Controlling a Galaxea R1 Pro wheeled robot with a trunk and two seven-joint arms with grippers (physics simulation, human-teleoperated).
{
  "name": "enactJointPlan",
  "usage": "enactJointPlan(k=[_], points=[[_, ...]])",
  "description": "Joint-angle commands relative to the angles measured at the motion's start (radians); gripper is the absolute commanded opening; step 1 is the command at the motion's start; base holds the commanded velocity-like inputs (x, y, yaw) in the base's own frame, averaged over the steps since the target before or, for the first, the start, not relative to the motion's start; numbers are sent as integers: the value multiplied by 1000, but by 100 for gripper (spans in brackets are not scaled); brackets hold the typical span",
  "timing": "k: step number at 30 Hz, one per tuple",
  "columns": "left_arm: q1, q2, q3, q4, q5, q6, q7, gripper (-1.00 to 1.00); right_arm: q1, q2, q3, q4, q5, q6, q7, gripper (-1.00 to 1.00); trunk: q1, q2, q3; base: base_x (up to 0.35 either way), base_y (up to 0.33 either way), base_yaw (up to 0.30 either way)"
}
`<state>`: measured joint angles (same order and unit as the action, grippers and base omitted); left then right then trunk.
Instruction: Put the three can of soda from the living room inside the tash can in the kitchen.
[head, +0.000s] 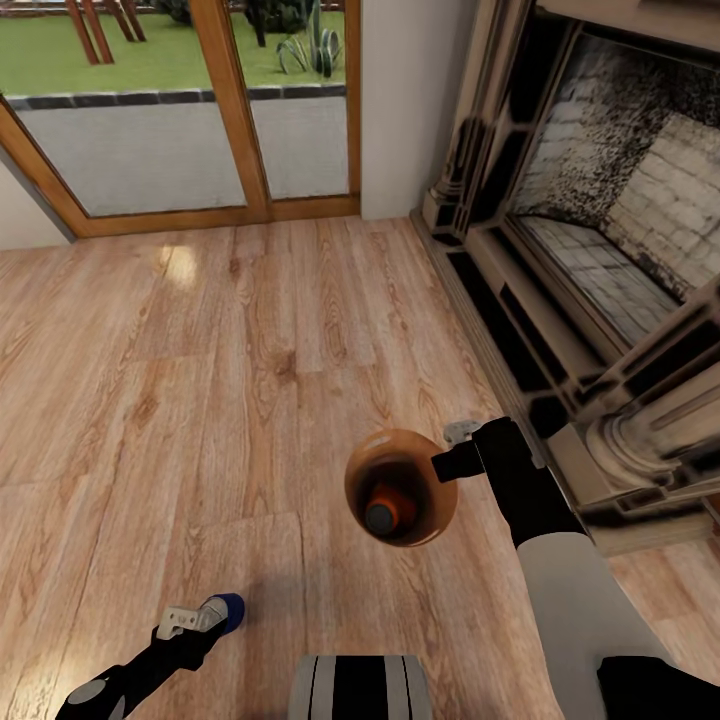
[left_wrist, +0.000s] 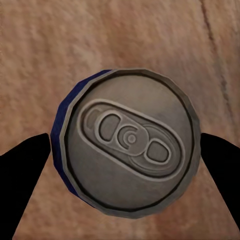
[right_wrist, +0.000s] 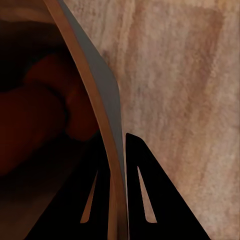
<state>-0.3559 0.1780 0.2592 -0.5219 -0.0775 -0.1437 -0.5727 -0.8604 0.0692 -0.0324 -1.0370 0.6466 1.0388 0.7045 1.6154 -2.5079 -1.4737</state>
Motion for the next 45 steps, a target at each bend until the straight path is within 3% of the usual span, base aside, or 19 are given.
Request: enactJointPlan(k=[1,23,35,45], points=[[0,0,0,0,-2,-1,0,-100,0,0,0,0,-25,8,5,-100,0,0,0,0,0,0],[0,0,0,0,-2,0,0,-100,0,2,21,-1,-27,8,6,-100,-10,5,85,0,0,0],[0,0,0,-1,-1,0,-1,-100,1,17,22,-1,-28,8,6,-100,-15,8,132,0,0,0],[-1,10,1,-15,14,26,-24,-100,1,14,27,-1,-30,8,6,-100,-54,78,163,0,0,0]])
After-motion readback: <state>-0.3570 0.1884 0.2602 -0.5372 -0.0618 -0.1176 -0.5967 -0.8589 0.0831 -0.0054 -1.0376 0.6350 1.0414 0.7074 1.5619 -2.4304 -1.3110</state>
